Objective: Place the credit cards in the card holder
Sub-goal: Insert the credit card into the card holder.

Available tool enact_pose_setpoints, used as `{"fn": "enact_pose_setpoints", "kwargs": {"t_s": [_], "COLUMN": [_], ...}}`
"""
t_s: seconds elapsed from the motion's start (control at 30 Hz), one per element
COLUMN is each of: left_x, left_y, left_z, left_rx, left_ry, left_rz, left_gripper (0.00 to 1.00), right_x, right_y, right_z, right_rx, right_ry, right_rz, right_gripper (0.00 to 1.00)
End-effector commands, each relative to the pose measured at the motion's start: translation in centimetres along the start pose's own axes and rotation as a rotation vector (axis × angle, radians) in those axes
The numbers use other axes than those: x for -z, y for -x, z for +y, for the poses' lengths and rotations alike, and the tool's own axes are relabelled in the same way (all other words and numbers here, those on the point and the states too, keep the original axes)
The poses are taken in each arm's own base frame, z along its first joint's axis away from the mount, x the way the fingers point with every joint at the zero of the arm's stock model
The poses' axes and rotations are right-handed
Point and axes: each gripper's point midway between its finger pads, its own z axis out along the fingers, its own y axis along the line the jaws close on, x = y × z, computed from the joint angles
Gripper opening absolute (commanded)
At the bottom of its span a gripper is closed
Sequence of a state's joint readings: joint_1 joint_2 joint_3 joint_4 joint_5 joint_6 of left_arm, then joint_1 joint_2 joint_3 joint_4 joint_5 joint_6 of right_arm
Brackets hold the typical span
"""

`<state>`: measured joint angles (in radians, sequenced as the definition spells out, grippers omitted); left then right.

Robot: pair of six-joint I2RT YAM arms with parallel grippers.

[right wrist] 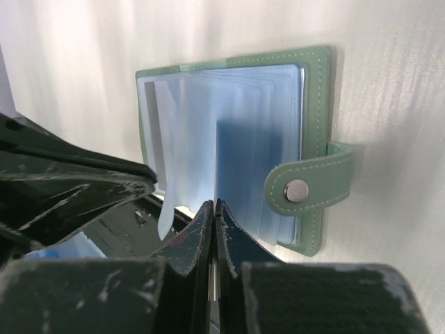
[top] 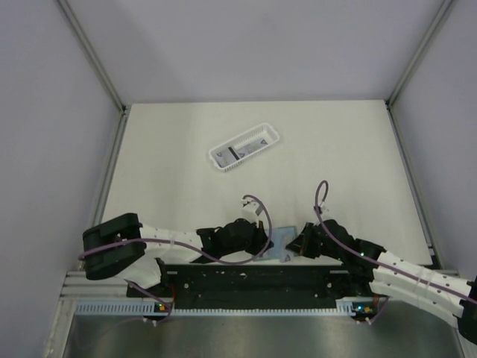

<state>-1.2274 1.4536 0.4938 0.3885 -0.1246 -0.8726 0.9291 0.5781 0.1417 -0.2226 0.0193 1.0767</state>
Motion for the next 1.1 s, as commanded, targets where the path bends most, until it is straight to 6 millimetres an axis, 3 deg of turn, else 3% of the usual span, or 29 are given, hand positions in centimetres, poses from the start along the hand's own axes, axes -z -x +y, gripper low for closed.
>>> {"fn": "enact_pose_setpoints", "kwargs": {"t_s": [0.0,0.23,0.37,0.53,0.7,0.9,1.07], "left_x": [1.4,4.0,5.7,7.2,7.2,6.1,5.2], "left_y": [3.2,5.4,6.2,6.2,5.2,3.6,2.6], "left_z": [-2.9,-3.3,-2.1,-0.1,1.5,2.4,3.5], "left_rx": [-0.021,-0.009,0.005,0.025,0.039,0.033,0.065], "left_ry": [-0.098,-0.100,-0.066,-0.017,0.018,0.051,0.093], "left_rz": [-0.101,-0.187,-0.239,-0.286,-0.273,-0.212,-0.190], "left_gripper": [0.00,0.00,0.00,0.00,0.00,0.00,0.00], "right_x": [-0.2,0.5,0.6,-1.0,-2.6,-0.9,-0.5], "right_y": [0.7,1.6,1.8,1.2,1.4,3.7,3.3], "right_z": [2.2,5.4,7.6,8.6,6.5,6.1,4.6], "right_rx": [0.003,0.065,0.111,0.128,0.126,0.139,0.129], "right_ry": [0.094,0.201,0.265,0.288,0.165,0.128,0.101], "right_rz": [-0.028,-0.038,-0.016,0.035,0.029,-0.087,-0.047], "right_gripper": [0.00,0.00,0.00,0.00,0.00,0.00,0.00]}}
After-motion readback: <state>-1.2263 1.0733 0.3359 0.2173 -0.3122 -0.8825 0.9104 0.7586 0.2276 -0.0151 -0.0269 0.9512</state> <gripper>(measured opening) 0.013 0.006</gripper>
